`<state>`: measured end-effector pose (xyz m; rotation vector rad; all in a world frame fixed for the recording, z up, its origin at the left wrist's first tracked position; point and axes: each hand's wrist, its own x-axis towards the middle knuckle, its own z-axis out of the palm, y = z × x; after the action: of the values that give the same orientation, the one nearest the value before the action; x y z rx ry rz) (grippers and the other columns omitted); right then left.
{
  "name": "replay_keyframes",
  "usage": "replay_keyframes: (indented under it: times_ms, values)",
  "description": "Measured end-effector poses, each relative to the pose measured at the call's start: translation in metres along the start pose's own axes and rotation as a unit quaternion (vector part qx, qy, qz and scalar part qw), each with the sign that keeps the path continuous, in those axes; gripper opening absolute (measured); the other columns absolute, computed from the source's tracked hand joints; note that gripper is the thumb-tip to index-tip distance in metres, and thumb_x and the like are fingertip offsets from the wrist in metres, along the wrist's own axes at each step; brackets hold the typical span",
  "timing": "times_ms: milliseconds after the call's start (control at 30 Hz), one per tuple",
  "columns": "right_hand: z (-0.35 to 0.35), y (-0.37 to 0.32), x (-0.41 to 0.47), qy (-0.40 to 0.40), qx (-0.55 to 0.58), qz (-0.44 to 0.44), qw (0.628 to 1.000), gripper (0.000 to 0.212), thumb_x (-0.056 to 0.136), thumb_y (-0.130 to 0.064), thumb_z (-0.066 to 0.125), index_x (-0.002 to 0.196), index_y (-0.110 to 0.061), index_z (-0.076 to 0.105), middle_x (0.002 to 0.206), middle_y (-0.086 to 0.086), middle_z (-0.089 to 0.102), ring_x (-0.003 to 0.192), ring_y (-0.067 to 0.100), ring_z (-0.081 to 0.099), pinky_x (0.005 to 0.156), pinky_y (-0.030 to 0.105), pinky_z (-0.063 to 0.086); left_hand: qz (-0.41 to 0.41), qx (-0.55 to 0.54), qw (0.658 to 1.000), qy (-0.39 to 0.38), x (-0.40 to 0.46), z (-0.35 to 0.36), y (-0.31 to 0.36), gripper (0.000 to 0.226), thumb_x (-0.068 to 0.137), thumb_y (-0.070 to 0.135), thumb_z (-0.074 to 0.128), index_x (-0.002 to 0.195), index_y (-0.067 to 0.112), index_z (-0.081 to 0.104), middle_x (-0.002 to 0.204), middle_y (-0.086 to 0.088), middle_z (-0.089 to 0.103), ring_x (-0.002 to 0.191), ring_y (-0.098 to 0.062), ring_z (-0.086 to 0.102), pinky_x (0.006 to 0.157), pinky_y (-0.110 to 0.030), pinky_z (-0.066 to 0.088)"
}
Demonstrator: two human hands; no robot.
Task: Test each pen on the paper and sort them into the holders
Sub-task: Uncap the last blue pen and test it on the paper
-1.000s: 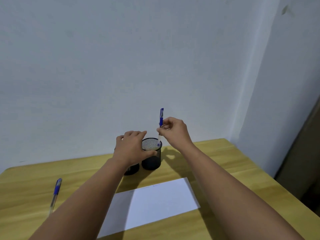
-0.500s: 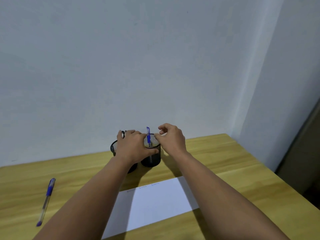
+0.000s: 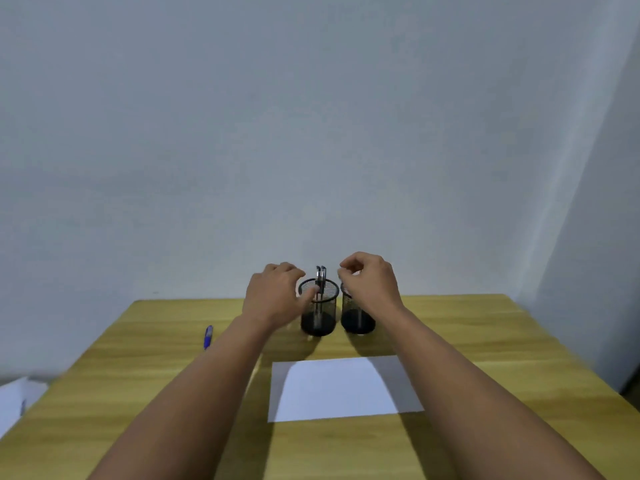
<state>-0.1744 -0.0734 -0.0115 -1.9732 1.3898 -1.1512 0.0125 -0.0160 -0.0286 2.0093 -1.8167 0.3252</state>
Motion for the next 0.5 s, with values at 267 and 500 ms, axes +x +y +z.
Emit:
replay_keyframes:
  times_ms: [267, 500]
  values:
    - [0.093, -0.056, -0.041, -0.213, -0.041, -0.051, 0.975, 0.014, 0.086, -0.024, 0.075, 0.072, -0.027, 0.074, 0.075, -0.013, 0.071, 0.087, 0.015, 0.073, 0.086, 0.036, 0.062, -0.131, -0.005, 0.989, -0.072, -0.066, -0.015, -0.128, 0.033, 0.099, 0.035, 0.054, 0.13, 0.032, 0.064, 0.138, 0.01, 0.06, 0.126, -0.017, 0.056, 0.094, -0.037, 0.051]
    - [0.178, -0.066, -0.077, -0.304, -0.062, -0.006, 0.95, 0.013, 0.089, -0.032, 0.079, 0.08, -0.025, 0.073, 0.09, -0.002, 0.077, 0.091, 0.022, 0.073, 0.082, 0.036, 0.06, -0.142, -0.041, 0.985, -0.089, -0.081, 0.01, -0.184, 0.035, 0.097, 0.022, 0.059, 0.13, 0.029, 0.066, 0.139, 0.009, 0.062, 0.124, -0.018, 0.058, 0.095, -0.036, 0.052]
